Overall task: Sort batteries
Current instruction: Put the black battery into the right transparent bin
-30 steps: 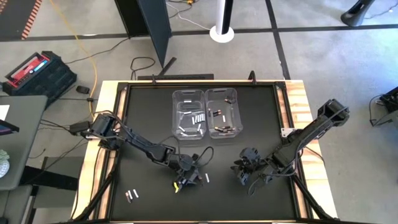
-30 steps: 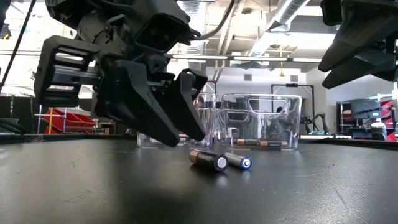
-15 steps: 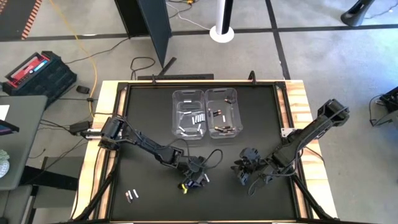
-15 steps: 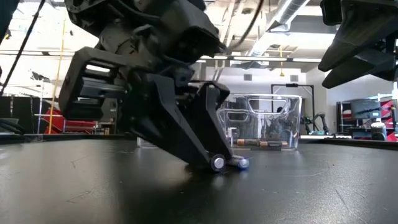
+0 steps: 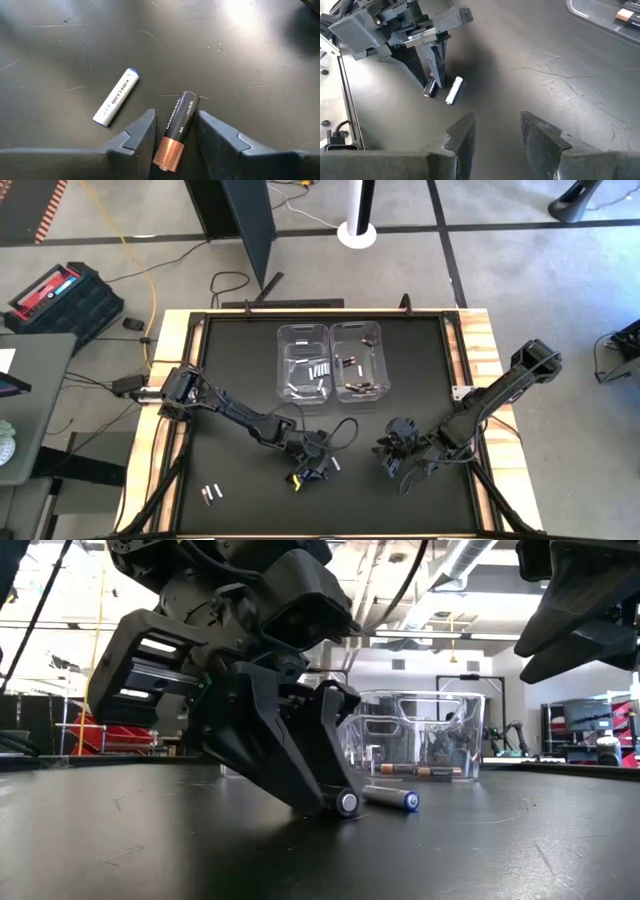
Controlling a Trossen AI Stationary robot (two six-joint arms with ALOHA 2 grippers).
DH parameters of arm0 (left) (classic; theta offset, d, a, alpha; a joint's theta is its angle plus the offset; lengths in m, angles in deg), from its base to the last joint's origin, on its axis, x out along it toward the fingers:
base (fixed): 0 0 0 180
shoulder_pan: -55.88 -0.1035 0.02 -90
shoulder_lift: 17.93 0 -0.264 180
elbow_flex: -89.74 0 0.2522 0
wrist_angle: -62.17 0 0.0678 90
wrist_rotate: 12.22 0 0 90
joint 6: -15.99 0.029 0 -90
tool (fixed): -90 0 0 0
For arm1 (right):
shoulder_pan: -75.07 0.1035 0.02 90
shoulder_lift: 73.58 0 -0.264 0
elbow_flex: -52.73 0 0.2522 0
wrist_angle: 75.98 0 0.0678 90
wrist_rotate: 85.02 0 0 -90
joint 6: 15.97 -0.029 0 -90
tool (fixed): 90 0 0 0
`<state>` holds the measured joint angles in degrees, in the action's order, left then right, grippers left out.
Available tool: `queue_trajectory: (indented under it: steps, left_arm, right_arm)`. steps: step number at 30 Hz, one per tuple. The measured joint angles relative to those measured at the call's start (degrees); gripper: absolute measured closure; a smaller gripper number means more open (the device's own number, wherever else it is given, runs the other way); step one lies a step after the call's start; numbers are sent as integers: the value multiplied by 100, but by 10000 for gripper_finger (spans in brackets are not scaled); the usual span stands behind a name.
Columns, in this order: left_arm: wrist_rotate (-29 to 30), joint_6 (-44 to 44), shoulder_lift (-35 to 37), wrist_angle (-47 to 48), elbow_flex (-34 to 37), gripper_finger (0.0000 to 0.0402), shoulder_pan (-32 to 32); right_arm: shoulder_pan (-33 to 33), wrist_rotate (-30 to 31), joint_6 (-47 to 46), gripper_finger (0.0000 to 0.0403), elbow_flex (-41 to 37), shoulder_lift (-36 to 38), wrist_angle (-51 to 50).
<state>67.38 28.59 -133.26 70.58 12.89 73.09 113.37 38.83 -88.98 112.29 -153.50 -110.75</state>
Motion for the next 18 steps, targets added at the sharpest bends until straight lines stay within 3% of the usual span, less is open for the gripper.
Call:
queue_trajectory:
  steps: [8,18]
  left_arm:
    - [12,-137,0,46,9,306,0]
    - [38,-1371,-6,49,15,345,2]
  right_arm:
    - [0,-2,8,230,0,0,0]
    - [0,-2,0,230,0,0,2]
